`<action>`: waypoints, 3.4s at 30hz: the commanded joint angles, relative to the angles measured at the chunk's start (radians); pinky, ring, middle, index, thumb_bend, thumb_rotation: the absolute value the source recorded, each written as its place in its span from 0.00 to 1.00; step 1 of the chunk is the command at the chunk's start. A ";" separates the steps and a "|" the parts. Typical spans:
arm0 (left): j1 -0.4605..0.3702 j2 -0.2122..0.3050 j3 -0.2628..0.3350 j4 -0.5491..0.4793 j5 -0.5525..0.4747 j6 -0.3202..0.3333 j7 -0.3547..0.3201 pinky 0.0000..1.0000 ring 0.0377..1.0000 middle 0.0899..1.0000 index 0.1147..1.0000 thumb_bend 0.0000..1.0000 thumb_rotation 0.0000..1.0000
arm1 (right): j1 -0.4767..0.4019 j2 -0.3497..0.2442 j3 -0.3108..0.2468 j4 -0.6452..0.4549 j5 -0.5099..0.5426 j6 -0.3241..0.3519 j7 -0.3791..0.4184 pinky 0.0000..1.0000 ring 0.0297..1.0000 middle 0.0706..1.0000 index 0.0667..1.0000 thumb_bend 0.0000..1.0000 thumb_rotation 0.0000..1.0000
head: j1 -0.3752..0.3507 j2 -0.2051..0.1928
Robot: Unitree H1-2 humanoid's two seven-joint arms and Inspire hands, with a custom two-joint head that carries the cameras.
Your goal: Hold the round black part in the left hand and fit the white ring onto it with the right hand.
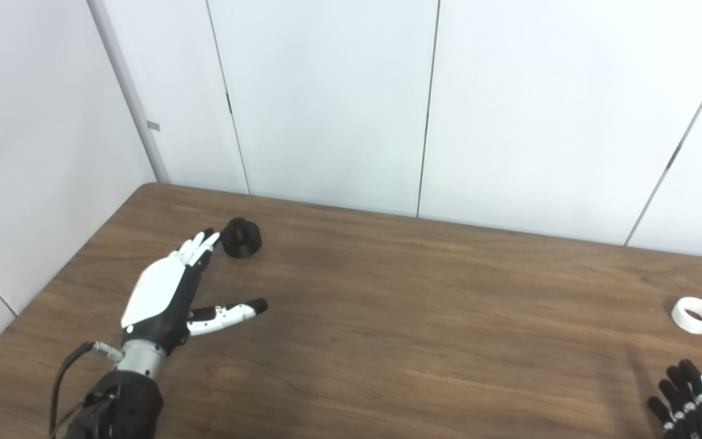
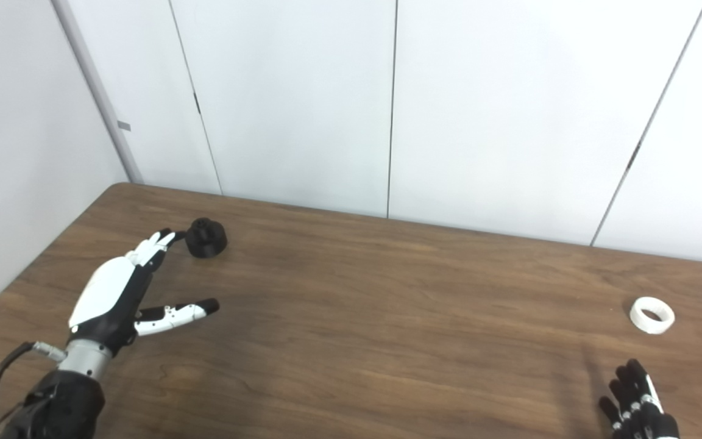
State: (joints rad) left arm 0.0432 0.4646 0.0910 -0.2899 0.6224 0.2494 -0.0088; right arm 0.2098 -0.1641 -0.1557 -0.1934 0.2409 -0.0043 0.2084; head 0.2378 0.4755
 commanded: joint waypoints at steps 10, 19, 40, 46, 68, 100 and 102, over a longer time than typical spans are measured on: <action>-0.080 0.102 -0.004 0.149 0.157 -0.014 0.035 1.00 1.00 1.00 0.91 0.94 0.68 | 0.021 -0.002 0.007 0.025 -0.014 0.006 -0.020 1.00 1.00 1.00 1.00 0.58 1.00 | 0.001 -0.001; -0.219 0.105 -0.029 0.368 0.139 -0.005 0.044 1.00 1.00 1.00 0.90 0.94 0.71 | 0.013 0.004 0.012 0.025 -0.019 0.012 -0.033 1.00 1.00 1.00 1.00 0.57 1.00 | -0.006 -0.008; -0.488 0.114 -0.134 0.713 0.097 -0.001 0.086 1.00 1.00 1.00 0.90 0.95 0.65 | 0.014 -0.001 0.023 0.023 -0.021 0.010 -0.037 1.00 1.00 1.00 1.00 0.59 1.00 | -0.013 -0.006; -0.523 0.117 -0.161 0.777 0.083 -0.010 0.101 1.00 1.00 1.00 0.90 0.96 0.62 | 0.017 0.000 0.021 0.023 -0.016 0.011 -0.036 1.00 1.00 1.00 1.00 0.59 1.00 | -0.015 -0.005; -0.587 0.094 -0.204 0.923 0.008 -0.039 0.160 1.00 1.00 0.98 0.86 0.91 0.52 | 0.029 -0.002 0.021 0.006 -0.002 0.026 -0.041 1.00 1.00 1.00 1.00 0.59 1.00 | -0.020 0.005; -0.594 0.074 -0.228 0.899 -0.048 -0.063 0.192 1.00 1.00 0.95 0.83 0.92 0.36 | 0.038 -0.015 0.037 -0.002 -0.012 0.041 -0.054 1.00 1.00 1.00 1.00 0.62 1.00 | -0.021 0.020; -0.594 0.070 -0.230 0.894 -0.046 -0.063 0.198 1.00 1.00 0.95 0.83 0.92 0.35 | 0.039 -0.016 0.038 -0.001 -0.010 0.038 -0.054 1.00 1.00 1.00 1.00 0.61 1.00 | -0.022 0.021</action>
State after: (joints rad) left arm -0.5096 0.5320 -0.1329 0.6317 0.5671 0.2126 0.1624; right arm 0.2207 -0.1751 -0.1241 -0.2068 0.2446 -0.0039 0.1565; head 0.2148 0.4955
